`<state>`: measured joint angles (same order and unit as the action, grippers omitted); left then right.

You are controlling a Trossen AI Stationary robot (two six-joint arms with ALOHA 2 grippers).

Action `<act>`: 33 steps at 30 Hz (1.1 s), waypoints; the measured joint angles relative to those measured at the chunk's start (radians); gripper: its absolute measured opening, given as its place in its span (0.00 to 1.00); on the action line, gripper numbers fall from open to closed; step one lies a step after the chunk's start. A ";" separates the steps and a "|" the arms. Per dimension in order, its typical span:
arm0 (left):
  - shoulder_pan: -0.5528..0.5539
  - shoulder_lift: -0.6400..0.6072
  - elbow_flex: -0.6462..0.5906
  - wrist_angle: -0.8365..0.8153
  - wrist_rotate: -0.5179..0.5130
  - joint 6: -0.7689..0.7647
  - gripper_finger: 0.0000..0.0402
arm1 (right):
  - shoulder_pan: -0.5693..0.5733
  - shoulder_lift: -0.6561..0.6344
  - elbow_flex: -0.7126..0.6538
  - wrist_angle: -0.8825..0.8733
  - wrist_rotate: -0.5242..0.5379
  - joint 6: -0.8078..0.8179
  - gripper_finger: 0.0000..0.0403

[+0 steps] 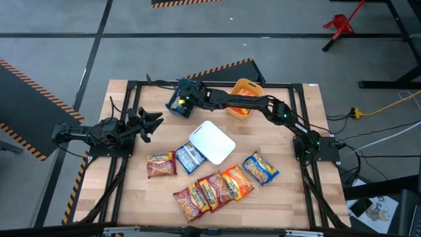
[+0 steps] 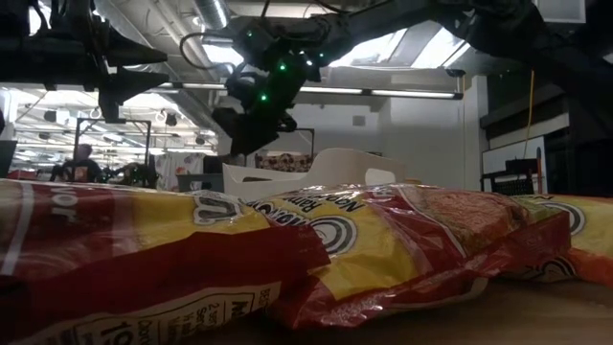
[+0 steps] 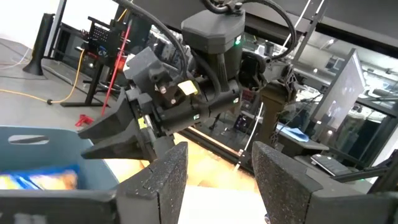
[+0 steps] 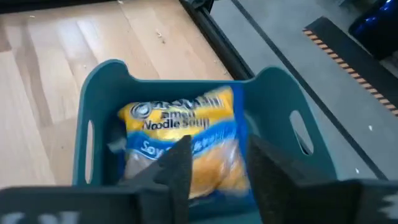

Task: Sort Maruchan noodles
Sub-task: Put the right blue noodle pack into the blue bin

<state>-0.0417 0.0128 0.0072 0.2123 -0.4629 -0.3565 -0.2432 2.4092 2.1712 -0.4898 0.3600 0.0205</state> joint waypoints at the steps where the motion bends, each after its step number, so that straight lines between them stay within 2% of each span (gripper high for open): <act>1: 0.000 0.000 0.000 0.000 0.000 -0.001 0.43 | 0.000 -0.002 0.000 0.001 -0.015 -0.003 0.38; 8: 0.000 0.000 0.000 0.001 0.000 -0.032 0.43 | 0.000 -0.094 0.000 -0.079 -0.108 -0.059 0.52; 14: 0.000 0.000 0.000 0.011 0.022 -0.034 0.43 | 0.000 -0.283 0.000 -0.370 -0.235 -0.101 0.53; 20: 0.000 0.000 0.000 0.034 0.022 -0.034 0.43 | 0.014 -0.412 0.000 -0.706 -0.451 0.011 0.52; 23: 0.000 0.000 0.000 0.043 0.023 -0.034 0.43 | 0.061 -0.447 -0.032 -0.921 -0.447 0.077 0.52; 25: 0.000 0.000 0.000 0.044 0.023 -0.034 0.43 | 0.113 -0.474 -0.092 -1.017 -0.408 0.129 0.52; 27: 0.000 0.000 0.000 0.045 0.023 -0.034 0.43 | 0.170 -0.523 -0.180 -1.038 -0.380 0.209 0.52; 33: 0.000 0.000 0.000 0.045 0.023 -0.037 0.43 | 0.349 -0.768 -0.566 -0.943 -0.325 0.605 0.53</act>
<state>-0.0416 0.0130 0.0071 0.2569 -0.4400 -0.3939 0.1056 1.6411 1.6054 -1.4325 0.0353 0.6259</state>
